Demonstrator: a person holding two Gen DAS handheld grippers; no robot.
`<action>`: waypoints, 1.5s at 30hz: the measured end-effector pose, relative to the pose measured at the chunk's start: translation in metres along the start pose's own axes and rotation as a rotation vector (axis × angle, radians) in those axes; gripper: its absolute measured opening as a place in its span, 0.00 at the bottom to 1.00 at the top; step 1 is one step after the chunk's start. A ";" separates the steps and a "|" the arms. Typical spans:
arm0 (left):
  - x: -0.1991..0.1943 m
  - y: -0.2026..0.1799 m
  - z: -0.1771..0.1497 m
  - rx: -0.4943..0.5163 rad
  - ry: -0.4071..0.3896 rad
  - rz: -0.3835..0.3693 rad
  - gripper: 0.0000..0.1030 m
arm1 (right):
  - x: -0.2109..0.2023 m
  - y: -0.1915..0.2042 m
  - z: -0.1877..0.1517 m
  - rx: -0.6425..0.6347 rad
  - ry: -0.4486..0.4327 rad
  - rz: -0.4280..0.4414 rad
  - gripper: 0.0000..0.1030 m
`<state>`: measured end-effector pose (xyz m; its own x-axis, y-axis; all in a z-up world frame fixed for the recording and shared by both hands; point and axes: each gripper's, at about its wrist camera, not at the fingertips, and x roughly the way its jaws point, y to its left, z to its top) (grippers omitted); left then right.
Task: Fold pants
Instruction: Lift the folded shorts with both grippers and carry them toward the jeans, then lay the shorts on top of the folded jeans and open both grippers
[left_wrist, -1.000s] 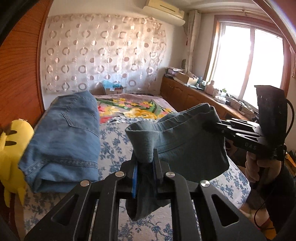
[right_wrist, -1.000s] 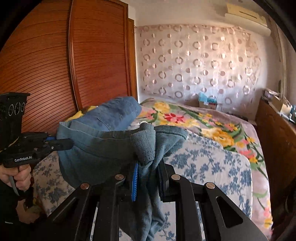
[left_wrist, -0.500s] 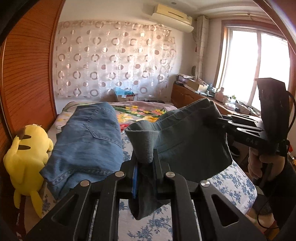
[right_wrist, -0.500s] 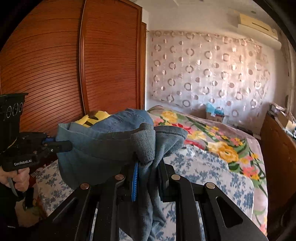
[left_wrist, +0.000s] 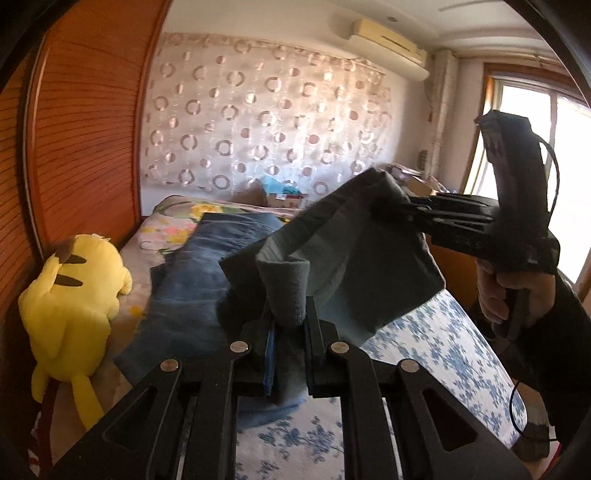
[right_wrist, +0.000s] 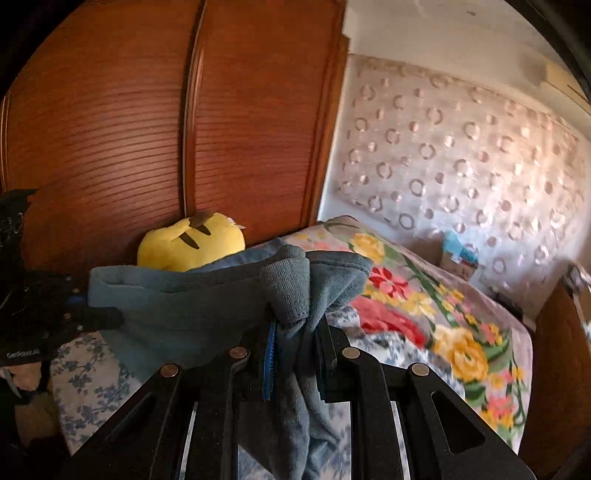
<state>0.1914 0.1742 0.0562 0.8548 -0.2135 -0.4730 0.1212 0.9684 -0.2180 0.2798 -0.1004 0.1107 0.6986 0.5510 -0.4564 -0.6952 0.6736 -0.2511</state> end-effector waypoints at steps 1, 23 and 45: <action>0.001 0.004 0.001 -0.008 -0.001 0.004 0.13 | 0.009 -0.001 0.006 -0.017 0.005 0.008 0.17; 0.042 0.079 0.001 -0.125 0.065 0.167 0.24 | 0.155 -0.031 0.063 -0.026 0.087 0.107 0.46; 0.063 0.052 -0.014 -0.025 0.131 0.193 0.74 | 0.113 -0.108 0.013 0.221 0.083 0.156 0.12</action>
<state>0.2447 0.2092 0.0033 0.7880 -0.0411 -0.6143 -0.0521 0.9897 -0.1331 0.4354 -0.1047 0.0971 0.5631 0.6204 -0.5459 -0.7335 0.6795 0.0157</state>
